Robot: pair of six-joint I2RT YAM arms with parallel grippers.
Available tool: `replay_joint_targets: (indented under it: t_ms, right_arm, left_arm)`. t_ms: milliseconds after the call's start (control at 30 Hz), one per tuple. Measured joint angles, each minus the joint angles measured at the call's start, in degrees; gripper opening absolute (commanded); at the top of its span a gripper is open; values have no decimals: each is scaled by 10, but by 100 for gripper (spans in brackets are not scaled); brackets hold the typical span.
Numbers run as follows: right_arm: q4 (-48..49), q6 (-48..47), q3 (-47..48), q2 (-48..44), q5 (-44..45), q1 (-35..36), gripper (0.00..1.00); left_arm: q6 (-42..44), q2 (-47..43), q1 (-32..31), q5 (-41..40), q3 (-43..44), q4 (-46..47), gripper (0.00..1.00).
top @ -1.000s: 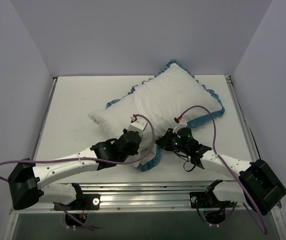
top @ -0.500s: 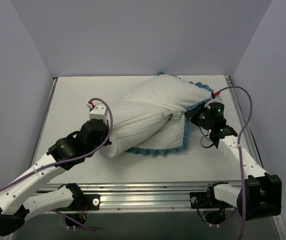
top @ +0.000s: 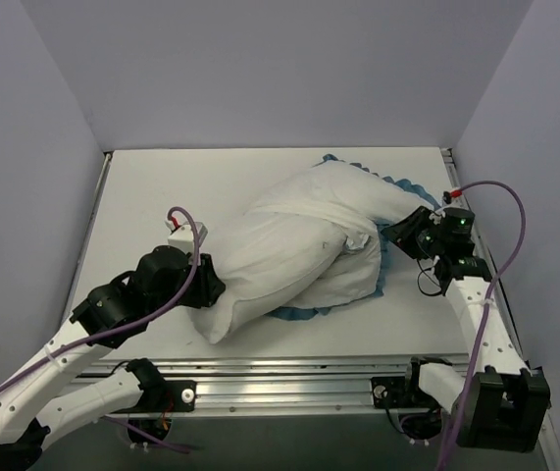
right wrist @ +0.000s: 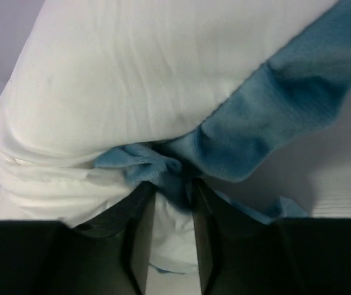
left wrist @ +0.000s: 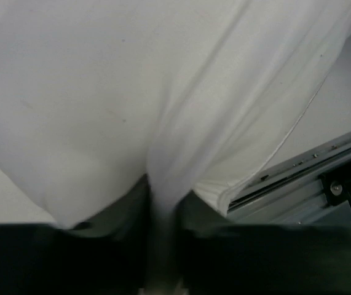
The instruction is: Remove the pillowcase from the pillow
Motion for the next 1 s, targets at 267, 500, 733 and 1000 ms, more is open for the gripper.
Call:
replay_joint_targets:
  t_ms: [267,500,733,1000]
  right_arm:
    - [-69,-40,-12,-144,40,-1,75]
    - [-115,-76,5,-160,44,43,88]
    - [-119,-107,18,-160,27,97,92]
    - [-119,-128,28,-160,14,125,91]
  left_arm:
    - [-24,37,1,103,9,-3,94]
    - [-7,148,57,146,138,7,94]
    - [52,271,195,205,196,31,94]
    - [112,449,275,314,207,64,94]
